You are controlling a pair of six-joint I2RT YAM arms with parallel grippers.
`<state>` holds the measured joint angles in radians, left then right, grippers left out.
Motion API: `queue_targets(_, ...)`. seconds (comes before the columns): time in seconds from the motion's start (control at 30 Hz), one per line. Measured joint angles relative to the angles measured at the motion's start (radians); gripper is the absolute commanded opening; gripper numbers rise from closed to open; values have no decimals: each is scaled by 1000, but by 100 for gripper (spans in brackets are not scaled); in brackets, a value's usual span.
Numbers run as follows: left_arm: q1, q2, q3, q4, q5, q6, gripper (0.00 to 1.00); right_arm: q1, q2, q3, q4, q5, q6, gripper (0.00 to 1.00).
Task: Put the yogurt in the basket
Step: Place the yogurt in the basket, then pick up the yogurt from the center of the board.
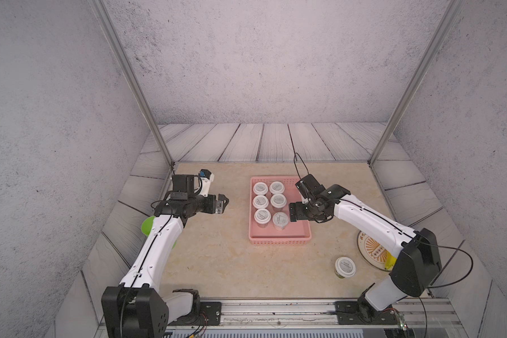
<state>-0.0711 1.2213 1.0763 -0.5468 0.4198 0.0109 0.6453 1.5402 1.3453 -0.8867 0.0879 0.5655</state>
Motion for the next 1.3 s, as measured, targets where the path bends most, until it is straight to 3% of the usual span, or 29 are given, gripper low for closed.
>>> queue_targets(0.53, 2, 5, 0, -2, 19, 0, 99, 0, -340, -250, -249, 92, 166, 100)
queue_targets(0.97, 3, 13, 0, -2, 22, 0, 99, 0, -530, -403, -402, 109, 336, 100)
queue_targets(1.3, 3, 17, 0, -2, 22, 1, 99, -30, -546, -492, -384, 92, 377, 100)
